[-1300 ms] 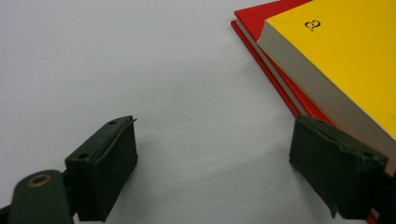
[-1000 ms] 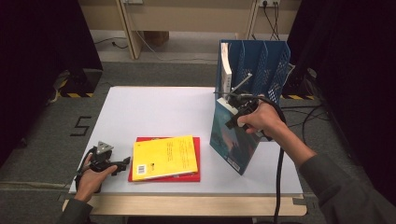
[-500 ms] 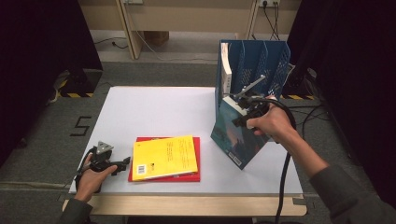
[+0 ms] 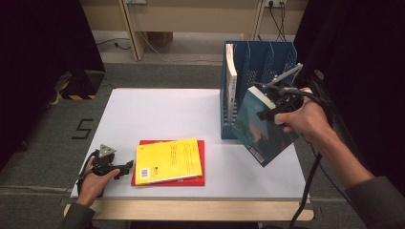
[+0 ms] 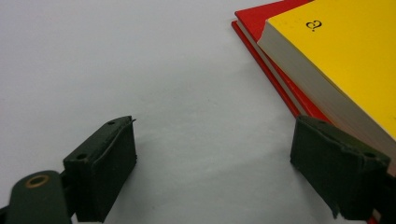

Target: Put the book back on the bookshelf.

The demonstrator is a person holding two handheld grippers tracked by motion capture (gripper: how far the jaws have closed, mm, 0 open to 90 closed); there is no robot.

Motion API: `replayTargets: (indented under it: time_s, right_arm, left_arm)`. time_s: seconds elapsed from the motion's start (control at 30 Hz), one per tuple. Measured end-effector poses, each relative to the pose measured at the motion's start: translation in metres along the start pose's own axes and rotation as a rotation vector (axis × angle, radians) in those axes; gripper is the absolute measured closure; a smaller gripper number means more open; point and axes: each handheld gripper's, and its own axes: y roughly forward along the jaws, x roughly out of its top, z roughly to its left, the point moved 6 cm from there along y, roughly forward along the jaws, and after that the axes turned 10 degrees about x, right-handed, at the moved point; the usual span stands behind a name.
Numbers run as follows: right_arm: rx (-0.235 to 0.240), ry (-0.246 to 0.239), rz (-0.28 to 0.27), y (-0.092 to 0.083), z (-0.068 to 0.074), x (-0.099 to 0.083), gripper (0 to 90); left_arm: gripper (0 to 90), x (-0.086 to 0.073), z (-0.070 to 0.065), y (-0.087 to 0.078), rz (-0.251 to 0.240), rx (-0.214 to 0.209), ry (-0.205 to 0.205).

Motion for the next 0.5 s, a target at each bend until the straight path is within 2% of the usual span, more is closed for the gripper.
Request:
replayTargets:
  time_s: [0.1, 0.3, 0.5]
  right_arm:
    - [-0.017, 0.033, -0.016, -0.013, -0.006, 0.003, 74.0]
    - [-0.074, 0.039, -0.007, -0.03, -0.02, 0.014, 74.0]
    - [-0.119, 0.073, -0.05, -0.041, -0.04, 0.03, 74.0]
  left_arm:
    - [13.1, 0.0, 0.0, 0.0, 0.001, 0.0, 0.001]
    - [13.1, 0.0, 0.0, 0.0, 0.0, 0.0, 0.0]
    - [13.1, 0.0, 0.0, 0.0, -0.001, 0.0, 0.0]
